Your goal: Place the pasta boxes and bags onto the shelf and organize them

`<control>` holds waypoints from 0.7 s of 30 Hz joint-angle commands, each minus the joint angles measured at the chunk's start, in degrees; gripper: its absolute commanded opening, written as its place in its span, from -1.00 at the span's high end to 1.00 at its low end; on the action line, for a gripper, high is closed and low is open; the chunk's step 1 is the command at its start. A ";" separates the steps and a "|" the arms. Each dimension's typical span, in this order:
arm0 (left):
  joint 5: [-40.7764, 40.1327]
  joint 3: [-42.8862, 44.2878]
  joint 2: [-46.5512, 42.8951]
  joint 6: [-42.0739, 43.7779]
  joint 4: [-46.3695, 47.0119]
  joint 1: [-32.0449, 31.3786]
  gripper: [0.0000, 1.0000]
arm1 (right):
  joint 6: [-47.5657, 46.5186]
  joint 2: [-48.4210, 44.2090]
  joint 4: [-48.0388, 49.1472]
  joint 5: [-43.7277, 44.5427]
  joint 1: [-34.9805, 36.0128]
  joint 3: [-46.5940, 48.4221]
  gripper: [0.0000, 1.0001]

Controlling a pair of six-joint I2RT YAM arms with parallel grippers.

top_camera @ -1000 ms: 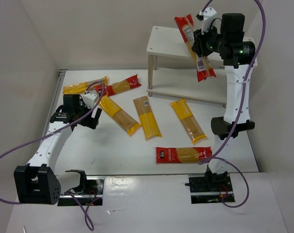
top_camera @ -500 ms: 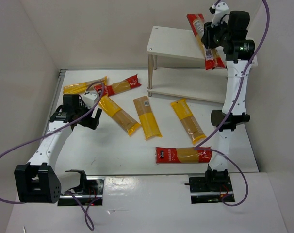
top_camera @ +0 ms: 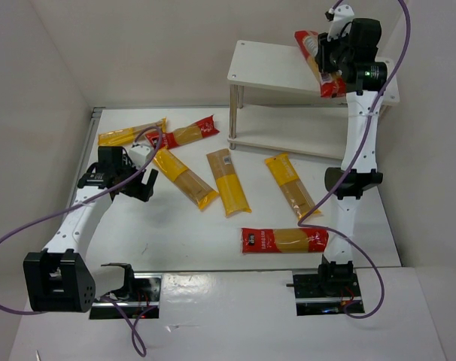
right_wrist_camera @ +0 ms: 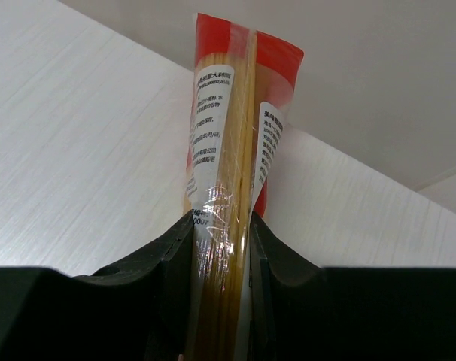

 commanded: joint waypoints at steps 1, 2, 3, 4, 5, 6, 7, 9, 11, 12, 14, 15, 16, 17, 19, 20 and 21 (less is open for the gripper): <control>1.40 0.41 0.15 0.58 0.07 0.30 -0.93 | -0.87 0.20 10.51 5.10 -0.41 3.86 1.00; 1.40 0.41 0.15 0.58 0.07 0.30 -0.93 | -1.48 0.20 10.51 7.28 -0.41 3.86 1.00; 1.40 0.41 0.15 0.58 0.07 0.30 -0.93 | -1.48 0.81 10.51 8.18 -0.41 3.86 1.00; 1.40 0.41 0.15 0.58 0.07 0.30 -0.93 | -1.48 0.82 9.98 8.88 -0.41 3.86 1.00; 1.40 0.41 0.67 0.58 0.07 0.30 -0.93 | -2.00 0.82 9.98 9.50 -1.02 3.86 1.00; 1.40 0.41 0.68 0.58 0.07 0.30 -0.93 | -2.01 0.82 9.37 9.50 -1.03 3.86 1.00; 1.40 0.41 0.68 0.58 0.07 0.30 -0.93 | -2.01 0.82 8.58 9.50 -1.03 3.86 1.00; 1.40 0.41 0.68 0.58 0.07 0.30 -0.93 | -2.01 0.82 7.70 9.50 -2.43 3.86 1.00; 1.40 0.41 0.68 0.58 0.07 0.30 -0.93 | -2.01 0.82 6.38 8.80 -3.21 3.86 1.00; 1.40 0.41 0.68 0.58 0.07 0.30 -0.93 | -2.53 0.82 5.51 7.23 -4.35 3.86 1.00; 1.40 0.41 0.68 0.58 0.07 0.30 -0.93 | -2.54 0.29 4.45 5.99 -5.41 3.86 1.00; 1.40 0.41 1.20 0.58 0.07 0.30 -0.93 | -3.06 0.29 3.92 5.12 -6.38 3.86 1.00; 1.40 0.41 1.21 0.58 0.07 0.30 -0.93 | -3.06 -0.23 2.78 5.11 -6.39 3.86 1.00; 1.40 0.41 1.21 0.58 0.07 0.30 -0.93 | -3.59 -0.24 2.25 4.59 -7.17 3.86 1.00; 1.40 0.94 1.73 0.58 0.07 0.30 -0.93 | -4.21 -0.84 0.93 4.58 -7.97 3.86 1.00; 1.40 0.94 1.73 0.58 -0.46 0.30 -0.93 | -4.21 -0.85 0.93 4.06 -8.75 3.86 1.00; 1.40 0.94 1.73 0.58 -0.46 0.30 -0.93 | -4.21 -0.85 0.32 3.36 -9.28 3.86 1.00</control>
